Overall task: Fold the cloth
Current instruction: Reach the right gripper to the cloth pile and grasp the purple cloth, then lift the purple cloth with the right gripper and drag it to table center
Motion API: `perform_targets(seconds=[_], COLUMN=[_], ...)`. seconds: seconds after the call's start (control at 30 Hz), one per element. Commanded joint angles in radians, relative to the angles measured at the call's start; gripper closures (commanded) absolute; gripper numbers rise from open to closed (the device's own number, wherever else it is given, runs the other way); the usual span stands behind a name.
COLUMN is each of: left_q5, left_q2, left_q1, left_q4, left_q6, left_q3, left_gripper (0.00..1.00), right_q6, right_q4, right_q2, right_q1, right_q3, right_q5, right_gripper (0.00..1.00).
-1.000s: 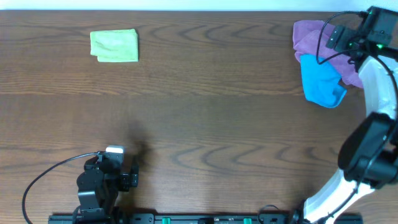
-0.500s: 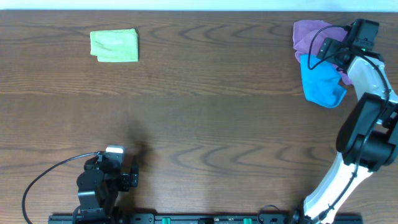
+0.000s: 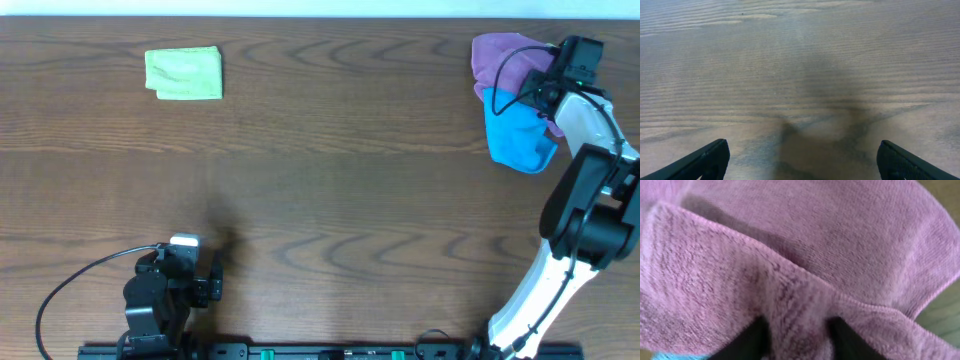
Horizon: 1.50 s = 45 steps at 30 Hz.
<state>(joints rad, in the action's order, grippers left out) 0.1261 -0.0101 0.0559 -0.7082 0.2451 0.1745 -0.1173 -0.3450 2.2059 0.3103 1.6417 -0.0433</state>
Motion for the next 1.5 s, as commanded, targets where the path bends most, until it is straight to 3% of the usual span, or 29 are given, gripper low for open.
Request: perform_targets(seconds=[0.0, 0.03, 0.07, 0.33, 0.93, 1.27, 1.47], left_q5=[-0.006, -0.006, -0.006, -0.006, -0.006, -0.006, -0.006], left_q2=[0.006, 0.006, 0.006, 0.006, 0.006, 0.006, 0.006], left_q1=[-0.004, -0.004, -0.004, -0.004, -0.004, -0.004, -0.004], left_q4=[-0.005, -0.005, -0.005, -0.005, -0.005, -0.005, -0.005], left_q6=[0.021, 0.021, 0.021, 0.021, 0.021, 0.021, 0.021], left_q3=[-0.011, -0.011, -0.011, -0.011, -0.011, -0.011, -0.011], left_gripper=[0.05, 0.05, 0.05, 0.05, 0.05, 0.05, 0.05], right_q6=[-0.001, -0.001, -0.001, 0.025, 0.108, 0.15, 0.16], right_q4=[-0.003, -0.01, -0.014, -0.086, -0.468, -0.596, -0.579], right_q2=[0.008, 0.002, -0.006, -0.168, -0.526, -0.562, -0.56], right_q1=[0.01, 0.01, 0.009, -0.013, -0.187, -0.383, -0.572], right_q3=[0.023, 0.025, 0.025, 0.025, 0.025, 0.024, 0.024], right_q5=[-0.004, -0.005, -0.004, -0.003, 0.016, 0.259, 0.264], right_gripper=[0.84, 0.96, 0.99, 0.99, 0.99, 0.98, 0.98])
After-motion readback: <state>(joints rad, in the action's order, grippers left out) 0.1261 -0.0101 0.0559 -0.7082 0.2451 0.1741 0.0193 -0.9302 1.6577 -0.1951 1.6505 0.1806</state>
